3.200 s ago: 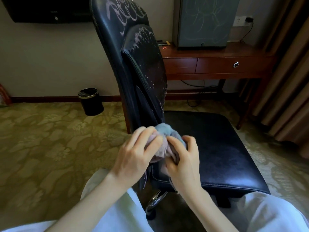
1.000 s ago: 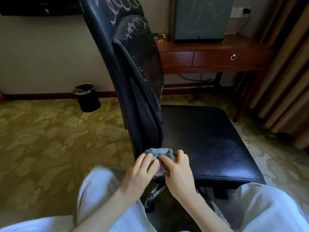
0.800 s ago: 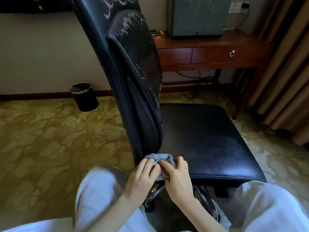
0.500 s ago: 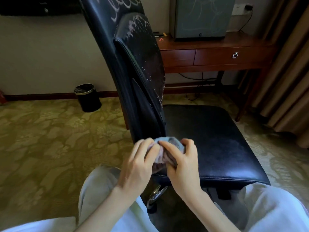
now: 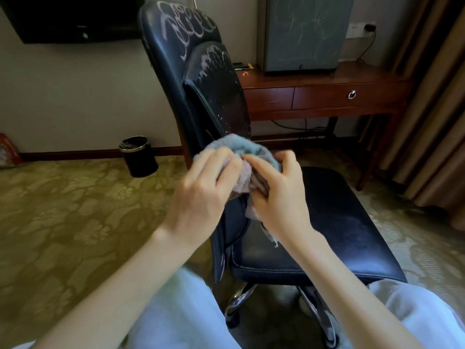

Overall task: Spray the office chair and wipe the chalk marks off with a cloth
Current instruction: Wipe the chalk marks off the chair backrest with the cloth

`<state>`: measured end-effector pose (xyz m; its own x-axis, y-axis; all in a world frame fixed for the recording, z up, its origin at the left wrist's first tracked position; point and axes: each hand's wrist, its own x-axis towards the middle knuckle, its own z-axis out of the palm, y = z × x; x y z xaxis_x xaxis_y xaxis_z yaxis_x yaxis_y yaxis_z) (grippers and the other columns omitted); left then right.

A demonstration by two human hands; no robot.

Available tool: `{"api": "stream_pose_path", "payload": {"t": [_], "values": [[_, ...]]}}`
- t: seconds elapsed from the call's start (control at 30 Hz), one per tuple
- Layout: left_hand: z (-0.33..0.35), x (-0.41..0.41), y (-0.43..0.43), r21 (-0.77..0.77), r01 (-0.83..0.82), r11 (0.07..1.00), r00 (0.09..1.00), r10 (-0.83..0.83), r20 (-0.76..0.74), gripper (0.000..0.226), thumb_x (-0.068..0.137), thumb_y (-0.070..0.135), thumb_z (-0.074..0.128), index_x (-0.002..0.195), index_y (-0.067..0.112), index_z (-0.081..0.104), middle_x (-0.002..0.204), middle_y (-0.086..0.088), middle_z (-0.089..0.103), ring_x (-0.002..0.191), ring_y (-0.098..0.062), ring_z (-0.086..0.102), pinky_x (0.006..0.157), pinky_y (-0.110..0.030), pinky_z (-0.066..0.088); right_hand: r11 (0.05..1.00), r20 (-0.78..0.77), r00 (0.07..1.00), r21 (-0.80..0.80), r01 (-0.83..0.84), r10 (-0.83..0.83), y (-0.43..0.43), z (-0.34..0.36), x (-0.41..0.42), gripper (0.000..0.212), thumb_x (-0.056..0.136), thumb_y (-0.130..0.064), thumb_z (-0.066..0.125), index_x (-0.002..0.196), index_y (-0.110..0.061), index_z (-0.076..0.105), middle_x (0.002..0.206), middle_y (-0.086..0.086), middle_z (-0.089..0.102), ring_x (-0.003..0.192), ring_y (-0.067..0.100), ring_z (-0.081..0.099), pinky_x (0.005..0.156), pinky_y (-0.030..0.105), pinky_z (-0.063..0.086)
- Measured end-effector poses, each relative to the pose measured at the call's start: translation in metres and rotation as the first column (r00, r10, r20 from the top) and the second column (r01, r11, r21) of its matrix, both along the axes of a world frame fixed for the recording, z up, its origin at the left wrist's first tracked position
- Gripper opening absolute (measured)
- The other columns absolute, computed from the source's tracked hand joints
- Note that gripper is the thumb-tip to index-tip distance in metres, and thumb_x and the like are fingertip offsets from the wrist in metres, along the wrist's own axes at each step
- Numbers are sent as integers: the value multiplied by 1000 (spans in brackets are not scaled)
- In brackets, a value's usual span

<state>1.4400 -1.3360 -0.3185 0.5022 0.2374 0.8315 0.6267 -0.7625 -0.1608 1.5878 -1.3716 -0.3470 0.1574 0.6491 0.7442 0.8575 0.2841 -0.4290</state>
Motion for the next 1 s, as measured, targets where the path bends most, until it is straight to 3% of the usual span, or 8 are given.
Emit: {"api": "stream_pose_path", "payload": {"t": [0.1,0.2,0.3,0.5,0.63,0.73,0.9,1.0], "values": [[-49,6,-2,-54,-1,999,993,-5,-117,40,102,6,28,107,-3,66,106,-19,66,98,-31,64,90,-38,53,988,41,995,-127,91,-86,-11,-46,1,49,79,-6,71,126,-17,61,113,12,49,102,27,49,76,30,51],[-106,10,-1,-126,-14,992,989,-4,-145,19,92,5,54,109,3,63,107,-15,66,100,-26,63,88,-34,55,952,142,979,-249,177,-145,-23,-86,4,53,74,-9,76,124,-20,62,115,12,51,100,27,51,70,29,53],[-157,11,-3,-233,-5,972,978,-44,-204,23,84,7,62,107,8,62,105,-11,66,100,-23,63,86,-31,54,869,208,962,-426,250,-175,-29,-125,5,59,70,-14,80,124,-29,63,119,10,51,101,25,50,69,25,50],[-203,10,-7,-322,-2,947,967,-80,-241,21,84,15,45,105,13,48,97,-7,68,93,-20,66,73,-25,57,744,115,986,-646,168,-122,-38,-167,-2,56,93,-18,56,143,-37,38,144,6,28,129,24,30,99,25,41],[-194,8,-8,-321,42,946,980,-102,-173,18,90,11,49,107,11,52,103,-9,65,100,-21,59,81,-30,56,861,17,994,-497,105,-111,-41,-168,2,56,74,-7,77,124,-28,62,123,7,49,114,22,48,81,16,42],[-163,11,-11,-303,85,949,992,-109,-63,17,95,10,49,108,7,59,106,-13,64,105,-26,58,91,-37,52,930,-121,988,-364,47,-97,-40,-147,7,53,74,-8,77,123,-20,62,122,2,45,112,-6,34,84,1,34],[-65,9,-14,-181,98,978,991,-80,107,33,103,10,38,104,-4,67,105,-19,64,100,-32,58,92,-33,50,1000,-149,989,-15,-2,0,-28,-67,-5,58,75,-4,74,125,-25,55,120,10,43,110,23,47,84,35,53],[-8,-3,-13,-78,54,995,987,-41,152,45,103,14,28,105,-6,67,106,-23,64,100,-36,59,92,-38,51,994,-133,990,103,-36,50,-18,-12,-14,53,79,-11,65,128,-27,53,121,16,43,112,29,47,88,37,51]]}}
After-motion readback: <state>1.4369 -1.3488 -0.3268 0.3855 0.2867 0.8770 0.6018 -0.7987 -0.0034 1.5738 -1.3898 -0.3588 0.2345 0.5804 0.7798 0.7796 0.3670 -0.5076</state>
